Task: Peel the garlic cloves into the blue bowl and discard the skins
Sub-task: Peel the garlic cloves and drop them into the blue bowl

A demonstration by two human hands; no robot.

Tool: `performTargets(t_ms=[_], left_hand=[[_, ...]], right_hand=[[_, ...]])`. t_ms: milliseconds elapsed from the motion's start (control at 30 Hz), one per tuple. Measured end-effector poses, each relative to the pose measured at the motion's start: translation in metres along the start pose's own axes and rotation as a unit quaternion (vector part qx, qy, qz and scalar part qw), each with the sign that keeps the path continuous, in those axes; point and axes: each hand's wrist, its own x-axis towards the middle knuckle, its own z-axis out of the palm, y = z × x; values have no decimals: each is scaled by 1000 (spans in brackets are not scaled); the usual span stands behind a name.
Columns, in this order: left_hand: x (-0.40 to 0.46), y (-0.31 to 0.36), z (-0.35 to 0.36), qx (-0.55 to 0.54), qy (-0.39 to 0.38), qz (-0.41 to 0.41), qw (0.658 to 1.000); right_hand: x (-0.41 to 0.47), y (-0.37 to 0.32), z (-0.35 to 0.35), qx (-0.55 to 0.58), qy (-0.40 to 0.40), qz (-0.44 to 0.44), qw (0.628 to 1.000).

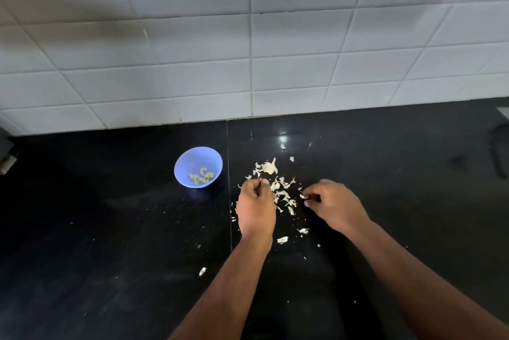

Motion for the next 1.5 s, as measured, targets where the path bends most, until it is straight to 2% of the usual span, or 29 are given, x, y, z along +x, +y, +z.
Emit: performTargets(t_ms=[67, 167, 267, 400, 467, 533, 600, 833, 933, 1000, 1133, 1300, 1333, 1400, 1500], left_hand=[[-3, 3, 5, 4, -19, 1, 1000], [-7, 2, 9, 24, -86, -8, 996], [-10, 3, 13, 40, -148, 4, 988], [-10, 5, 17, 31, -134, 32, 990], [-9, 7, 19, 17, -140, 32, 989], [-10, 10, 20, -10, -154, 16, 988], [-9, 11, 22, -40, -170, -10, 985], [-10, 10, 28, -76, -109, 0, 991], [-13, 8, 30, -45, -74, 33, 996], [-15, 9, 31, -36, -49, 39, 997], [-18, 11, 33, -124, -16, -29, 992], [-14, 12, 33, -264, -10, -147, 953], [-14, 13, 33, -279, -6, -157, 947], [-13, 18, 32, -306, -1, -170, 937], [-11, 22, 29, -357, -4, -192, 914]], right_hand=[[3, 4, 7, 22, 18, -12, 1000], [1, 4, 7, 179, 14, -20, 984], [-4, -5, 0, 332, -13, -11, 943], [-8, -9, -6, 507, -10, 42, 861], [-8, -8, -9, 549, -15, 51, 834], [-9, -9, -11, 557, -27, 40, 829], [-9, -9, -13, 541, -38, 30, 840], [-3, -8, -8, 407, -13, 4, 913], [-4, -13, -5, 333, 40, -27, 942], [-6, -18, 0, 304, 100, -50, 946], [-11, -27, 7, 284, 160, -72, 943], [-14, -33, 18, 190, 212, -90, 954], [-15, -35, 20, 194, 222, -92, 951], [-18, -39, 21, 280, 235, -73, 928], [-17, -41, 18, 447, 180, 10, 876]])
